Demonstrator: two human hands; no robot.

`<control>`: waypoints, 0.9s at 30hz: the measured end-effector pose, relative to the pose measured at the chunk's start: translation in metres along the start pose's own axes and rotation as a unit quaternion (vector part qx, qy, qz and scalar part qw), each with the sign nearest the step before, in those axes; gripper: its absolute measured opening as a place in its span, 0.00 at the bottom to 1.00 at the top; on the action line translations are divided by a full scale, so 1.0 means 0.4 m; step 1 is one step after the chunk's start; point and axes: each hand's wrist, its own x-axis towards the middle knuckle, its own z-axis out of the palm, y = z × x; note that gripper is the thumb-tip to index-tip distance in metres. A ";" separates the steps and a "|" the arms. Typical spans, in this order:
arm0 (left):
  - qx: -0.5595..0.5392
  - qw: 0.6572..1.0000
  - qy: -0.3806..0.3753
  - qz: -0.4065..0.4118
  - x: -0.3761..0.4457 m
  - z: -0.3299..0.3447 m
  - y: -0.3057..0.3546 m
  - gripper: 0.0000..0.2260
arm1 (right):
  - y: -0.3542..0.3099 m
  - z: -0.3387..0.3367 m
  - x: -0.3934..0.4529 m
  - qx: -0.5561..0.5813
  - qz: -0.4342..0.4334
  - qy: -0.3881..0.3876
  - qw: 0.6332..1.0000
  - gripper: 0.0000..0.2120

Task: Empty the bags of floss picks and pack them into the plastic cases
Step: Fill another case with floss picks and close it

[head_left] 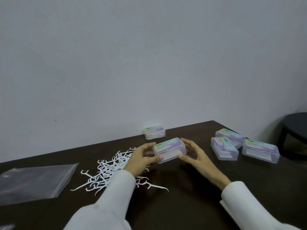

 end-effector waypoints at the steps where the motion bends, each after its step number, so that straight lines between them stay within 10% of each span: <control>1: -0.005 1.000 -0.007 -0.001 0.002 -0.003 0.002 0.28 | 0.003 -0.004 0.001 0.003 0.003 0.004 1.000 0.32; 18: 0.068 0.991 0.014 0.112 0.010 -0.001 0.010 0.17 | 0.019 -0.001 0.008 0.015 -0.011 0.076 0.997 0.31; 27: 0.339 0.877 0.094 0.329 0.003 0.041 0.006 0.14 | 0.008 0.004 -0.001 -0.017 -0.036 0.116 0.992 0.30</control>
